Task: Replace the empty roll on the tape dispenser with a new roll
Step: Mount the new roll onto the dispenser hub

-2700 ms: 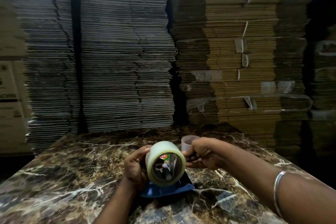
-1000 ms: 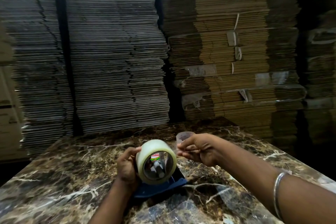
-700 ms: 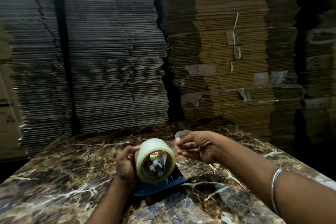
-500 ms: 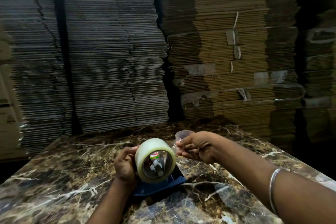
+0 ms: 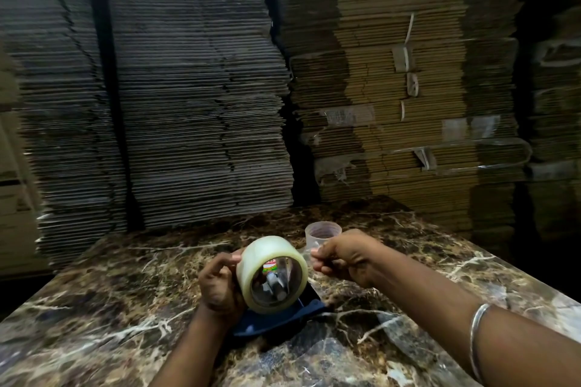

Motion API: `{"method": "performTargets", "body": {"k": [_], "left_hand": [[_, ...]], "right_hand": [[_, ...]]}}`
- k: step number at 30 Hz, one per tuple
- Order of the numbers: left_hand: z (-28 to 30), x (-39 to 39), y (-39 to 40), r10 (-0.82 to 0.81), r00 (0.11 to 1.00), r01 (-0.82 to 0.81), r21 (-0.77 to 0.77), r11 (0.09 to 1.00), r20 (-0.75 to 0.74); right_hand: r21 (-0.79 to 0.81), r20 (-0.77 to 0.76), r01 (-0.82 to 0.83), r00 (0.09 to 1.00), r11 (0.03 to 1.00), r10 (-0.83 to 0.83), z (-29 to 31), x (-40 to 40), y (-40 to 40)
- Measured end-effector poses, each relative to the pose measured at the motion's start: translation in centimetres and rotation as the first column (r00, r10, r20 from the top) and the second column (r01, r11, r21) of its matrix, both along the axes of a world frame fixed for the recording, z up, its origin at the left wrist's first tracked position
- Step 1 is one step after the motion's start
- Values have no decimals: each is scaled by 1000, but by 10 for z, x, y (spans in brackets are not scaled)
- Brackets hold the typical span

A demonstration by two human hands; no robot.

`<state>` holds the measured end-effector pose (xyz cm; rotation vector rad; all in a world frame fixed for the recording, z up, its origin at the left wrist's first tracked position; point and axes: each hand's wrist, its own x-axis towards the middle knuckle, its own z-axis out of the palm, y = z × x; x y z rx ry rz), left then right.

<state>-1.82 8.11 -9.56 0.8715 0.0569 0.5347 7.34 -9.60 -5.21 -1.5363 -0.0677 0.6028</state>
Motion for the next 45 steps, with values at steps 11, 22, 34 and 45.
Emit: {"method": "performTargets", "body": {"k": [11, 22, 34, 45], "left_hand": [[5, -3, 2, -140, 976, 152, 62, 986, -165], [12, -7, -12, -50, 999, 51, 40, 998, -21], [6, -9, 2, -69, 996, 71, -27, 997, 59], [23, -13, -5, -172, 977, 186, 104, 977, -129]], "right_hand": [[-40, -19, 27, 999, 999, -27, -12, 18, -16], [-61, -119, -109, 988, 992, 101, -21, 7, -15], [-35, -176, -151, 974, 988, 142, -35, 5, -1], [109, -181, -46, 981, 993, 65, -45, 2, -1]]}}
